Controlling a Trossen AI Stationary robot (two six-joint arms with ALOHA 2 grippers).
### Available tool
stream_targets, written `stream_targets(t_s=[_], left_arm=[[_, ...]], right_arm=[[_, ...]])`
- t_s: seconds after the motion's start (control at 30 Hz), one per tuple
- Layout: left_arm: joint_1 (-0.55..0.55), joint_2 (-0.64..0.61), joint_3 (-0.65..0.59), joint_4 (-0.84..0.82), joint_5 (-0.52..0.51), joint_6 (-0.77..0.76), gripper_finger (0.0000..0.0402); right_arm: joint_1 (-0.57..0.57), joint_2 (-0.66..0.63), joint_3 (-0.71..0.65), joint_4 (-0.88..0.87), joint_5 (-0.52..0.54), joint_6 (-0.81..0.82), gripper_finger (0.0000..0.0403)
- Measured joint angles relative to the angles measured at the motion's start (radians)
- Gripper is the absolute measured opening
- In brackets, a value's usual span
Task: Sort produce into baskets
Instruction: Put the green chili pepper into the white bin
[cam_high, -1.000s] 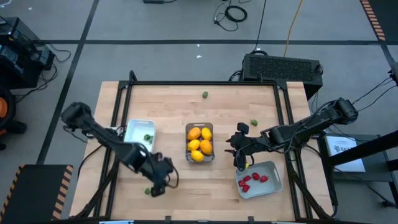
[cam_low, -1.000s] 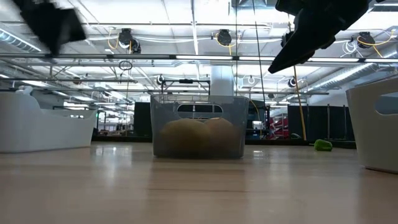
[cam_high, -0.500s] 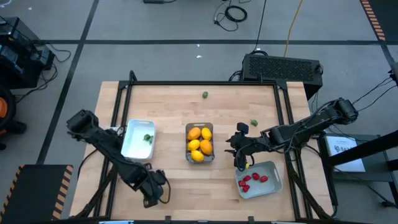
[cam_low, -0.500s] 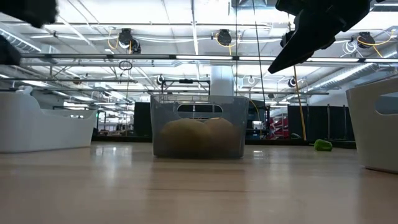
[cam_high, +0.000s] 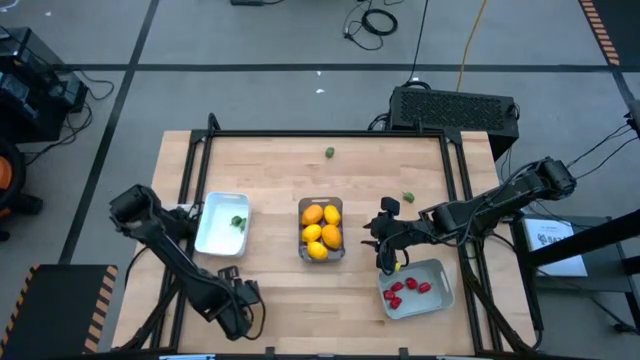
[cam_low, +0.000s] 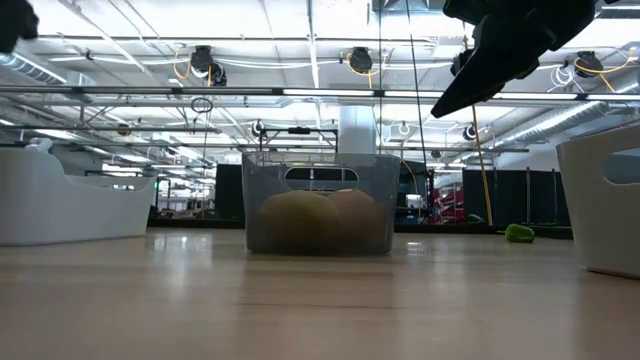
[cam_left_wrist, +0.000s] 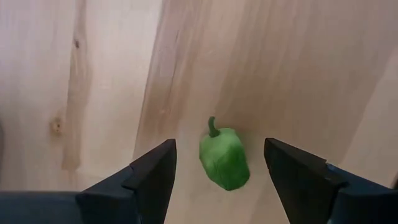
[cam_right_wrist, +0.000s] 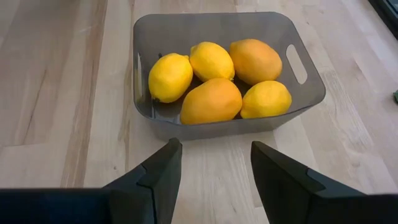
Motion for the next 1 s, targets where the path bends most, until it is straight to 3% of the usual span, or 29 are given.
stream_targets(t_s=[0.13,0.33,0.7,0.83,1.0], left_arm=[[0.001,0.04,0.0,0.004,0.005,0.0,0.0248],[0.001,0.085,0.0,0.012,0.114,0.004,0.0248],[0.003,0.109,0.004,0.011,0.112,0.01,0.0243],[0.005,0.102,0.003,0.014,0.115,0.011,0.0207],[0.024,0.063,-0.004,-0.017,0.104,0.014,0.013]], right_arm=[[0.0,0.0,0.0,0.0,0.0,0.0,0.0183],[0.0,0.0,0.0,0.0,0.0,0.0,0.0183],[0.0,0.0,0.0,0.003,0.0,0.003,0.0183],[0.0,0.0,0.0,0.004,0.0,0.004,0.0183],[0.0,0.0,0.0,0.008,0.0,0.004,0.0183]])
